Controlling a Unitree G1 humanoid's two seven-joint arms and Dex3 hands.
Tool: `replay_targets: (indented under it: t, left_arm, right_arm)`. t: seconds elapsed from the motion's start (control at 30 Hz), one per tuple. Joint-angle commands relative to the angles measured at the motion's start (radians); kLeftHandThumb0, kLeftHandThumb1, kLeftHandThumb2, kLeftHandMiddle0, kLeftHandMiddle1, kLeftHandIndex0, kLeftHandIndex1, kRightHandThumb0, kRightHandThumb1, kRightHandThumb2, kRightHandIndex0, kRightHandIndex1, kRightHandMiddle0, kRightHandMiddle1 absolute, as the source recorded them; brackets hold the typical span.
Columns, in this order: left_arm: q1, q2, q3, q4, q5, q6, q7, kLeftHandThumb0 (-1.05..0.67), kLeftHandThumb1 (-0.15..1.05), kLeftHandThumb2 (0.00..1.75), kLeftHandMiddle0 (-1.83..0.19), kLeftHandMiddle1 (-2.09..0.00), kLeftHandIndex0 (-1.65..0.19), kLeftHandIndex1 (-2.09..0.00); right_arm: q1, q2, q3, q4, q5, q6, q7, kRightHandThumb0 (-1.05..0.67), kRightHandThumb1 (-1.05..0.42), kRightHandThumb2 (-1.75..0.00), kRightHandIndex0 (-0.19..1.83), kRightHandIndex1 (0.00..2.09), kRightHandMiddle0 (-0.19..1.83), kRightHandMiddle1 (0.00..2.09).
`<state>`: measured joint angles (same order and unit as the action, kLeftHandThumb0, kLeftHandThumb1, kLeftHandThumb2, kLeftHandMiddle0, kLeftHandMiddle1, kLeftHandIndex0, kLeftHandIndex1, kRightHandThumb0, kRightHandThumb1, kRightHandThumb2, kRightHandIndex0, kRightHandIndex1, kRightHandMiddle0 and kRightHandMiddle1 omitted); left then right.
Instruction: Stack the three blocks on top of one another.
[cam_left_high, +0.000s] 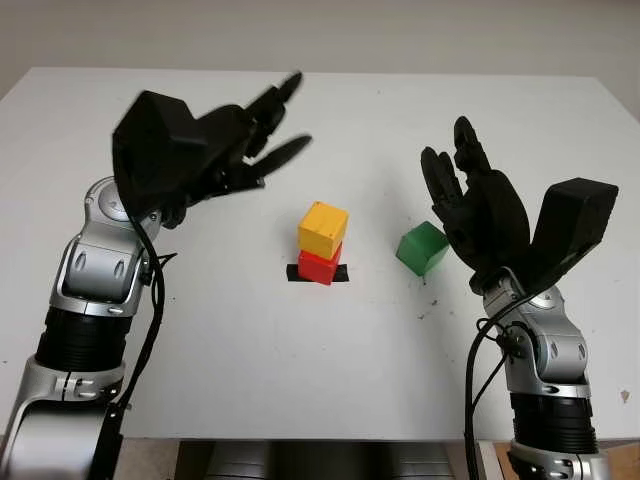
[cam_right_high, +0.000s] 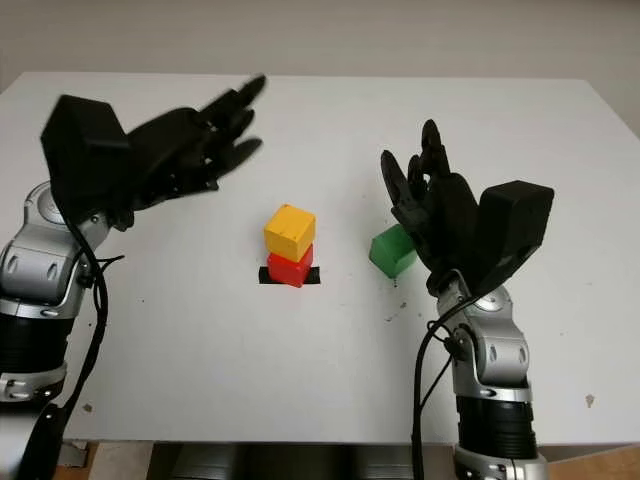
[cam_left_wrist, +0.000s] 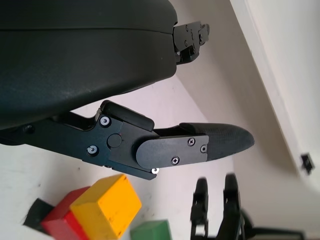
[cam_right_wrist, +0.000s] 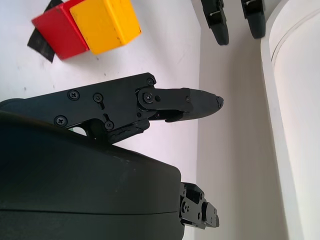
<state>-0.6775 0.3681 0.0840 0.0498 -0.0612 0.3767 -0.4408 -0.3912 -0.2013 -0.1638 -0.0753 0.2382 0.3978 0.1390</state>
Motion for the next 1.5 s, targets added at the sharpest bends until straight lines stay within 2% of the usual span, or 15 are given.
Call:
replay_targets:
  t: [0.0, 0.1, 0.27, 0.4, 0.5, 0.73, 0.87, 1.03, 1.3, 1.47]
  left_arm:
    - [0.018, -0.003, 0.023, 0.048, -0.013, -0.047, 0.015, -0.8, 1.05, 0.51, 0.19, 0.0, 0.19, 0.0]
    - [0.033, 0.002, 0.022, 0.11, -0.008, -0.11, 0.03, -0.78, 1.05, 0.54, 0.19, 0.0, 0.19, 0.0]
    - [0.07, 0.021, 0.005, 0.159, 0.028, -0.147, 0.053, -0.77, 1.05, 0.64, 0.19, 0.0, 0.19, 0.0]
    - [0.093, 0.019, 0.01, 0.191, 0.037, -0.18, 0.077, -0.77, 1.05, 0.66, 0.19, 0.0, 0.19, 0.0]
    - [0.115, 0.015, 0.015, 0.186, 0.032, -0.193, 0.093, -0.74, 1.05, 0.68, 0.19, 0.0, 0.19, 0.0]
    - [0.154, 0.016, 0.032, 0.177, 0.007, -0.197, 0.104, -0.75, 1.05, 0.7, 0.19, 0.0, 0.19, 0.0]
    - [0.159, 0.009, 0.051, 0.172, -0.026, -0.176, 0.115, -0.73, 1.05, 0.69, 0.19, 0.0, 0.19, 0.0]
    - [0.167, 0.007, 0.056, 0.161, -0.035, -0.168, 0.136, -0.71, 1.05, 0.7, 0.19, 0.0, 0.19, 0.0]
    - [0.168, 0.006, 0.052, 0.158, -0.035, -0.169, 0.148, -0.7, 1.05, 0.71, 0.19, 0.0, 0.19, 0.0]
    - [0.172, -0.002, 0.057, 0.158, -0.039, -0.175, 0.16, -0.7, 1.05, 0.68, 0.19, 0.0, 0.19, 0.0]
  right_arm:
    - [-0.039, -0.053, -0.008, -0.009, -0.01, -0.006, 0.026, -0.57, -1.05, -0.26, -0.17, 0.02, -0.16, 0.03]
    - [-0.069, -0.123, -0.004, 0.0, -0.028, 0.0, 0.076, -0.61, -1.05, -0.2, -0.12, 0.05, -0.11, 0.06]
    - [-0.132, -0.246, 0.001, 0.06, -0.046, -0.034, 0.205, -0.61, -1.02, -0.08, -0.07, 0.07, -0.03, 0.09]
    - [-0.171, -0.329, 0.031, 0.107, -0.077, -0.069, 0.314, -0.58, -1.0, -0.06, -0.02, 0.09, 0.02, 0.11]
    - [-0.182, -0.412, 0.082, 0.152, -0.139, -0.158, 0.419, -0.56, -1.0, -0.05, 0.0, 0.1, 0.04, 0.11]
    - [-0.19, -0.58, 0.228, 0.188, -0.447, -0.427, 0.469, -0.68, -0.91, -0.04, 0.15, 0.12, 0.22, 0.12]
    - [-0.19, -0.62, 0.262, 0.197, -0.541, -0.548, 0.466, -0.64, -0.85, -0.03, 0.17, 0.1, 0.26, 0.11]
    - [-0.193, -0.67, 0.324, 0.175, -0.689, -0.67, 0.474, -0.68, -0.85, -0.05, 0.15, 0.07, 0.27, 0.09]
    - [-0.173, -0.667, 0.356, 0.192, -0.838, -0.787, 0.38, -0.69, -0.82, -0.04, 0.16, 0.07, 0.32, 0.08]
    - [-0.165, -0.665, 0.366, 0.224, -0.88, -0.829, 0.339, -0.63, -0.8, -0.04, 0.16, 0.06, 0.31, 0.07]
